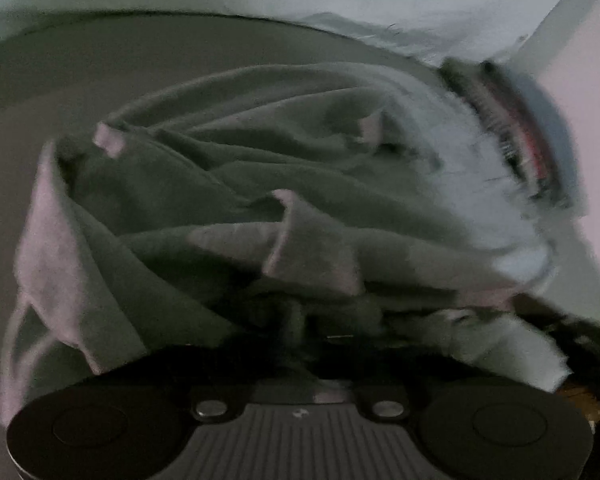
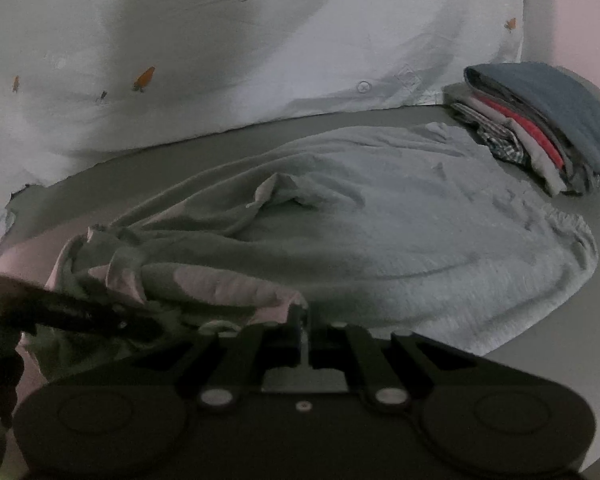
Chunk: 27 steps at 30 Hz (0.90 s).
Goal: Fold clothes
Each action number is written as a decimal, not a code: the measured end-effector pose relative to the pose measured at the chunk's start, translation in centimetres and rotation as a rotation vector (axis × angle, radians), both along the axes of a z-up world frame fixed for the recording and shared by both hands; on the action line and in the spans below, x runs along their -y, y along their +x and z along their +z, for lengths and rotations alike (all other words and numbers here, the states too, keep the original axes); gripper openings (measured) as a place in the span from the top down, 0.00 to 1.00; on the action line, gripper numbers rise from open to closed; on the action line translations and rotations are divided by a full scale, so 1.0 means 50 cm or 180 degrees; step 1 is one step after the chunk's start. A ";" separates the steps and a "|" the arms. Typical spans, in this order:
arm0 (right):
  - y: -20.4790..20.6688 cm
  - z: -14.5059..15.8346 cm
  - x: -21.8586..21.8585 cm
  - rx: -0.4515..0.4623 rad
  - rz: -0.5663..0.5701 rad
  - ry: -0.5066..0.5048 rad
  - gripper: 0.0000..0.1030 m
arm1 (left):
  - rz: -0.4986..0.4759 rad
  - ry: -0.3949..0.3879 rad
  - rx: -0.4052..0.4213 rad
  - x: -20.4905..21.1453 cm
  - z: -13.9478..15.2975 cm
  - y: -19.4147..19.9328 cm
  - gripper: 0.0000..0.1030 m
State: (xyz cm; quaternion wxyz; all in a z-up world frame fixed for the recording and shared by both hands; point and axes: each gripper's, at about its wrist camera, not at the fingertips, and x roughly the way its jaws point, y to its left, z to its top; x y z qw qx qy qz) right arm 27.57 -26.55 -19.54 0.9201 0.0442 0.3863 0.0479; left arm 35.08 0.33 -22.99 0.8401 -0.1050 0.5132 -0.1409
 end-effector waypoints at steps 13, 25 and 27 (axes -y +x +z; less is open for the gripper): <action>0.014 0.040 -0.008 0.0168 0.0027 -0.0218 0.97 | 0.1469 0.0513 0.0656 -0.363 0.209 -0.195 0.97; 0.023 0.037 0.002 -0.0027 -0.0288 -0.0566 0.97 | 0.2085 0.0947 0.1252 -0.565 0.320 -0.142 0.97; 0.025 0.043 -0.010 0.0015 -0.0371 -0.0599 0.97 | 0.1947 0.1016 0.1453 -0.572 0.359 -0.088 0.97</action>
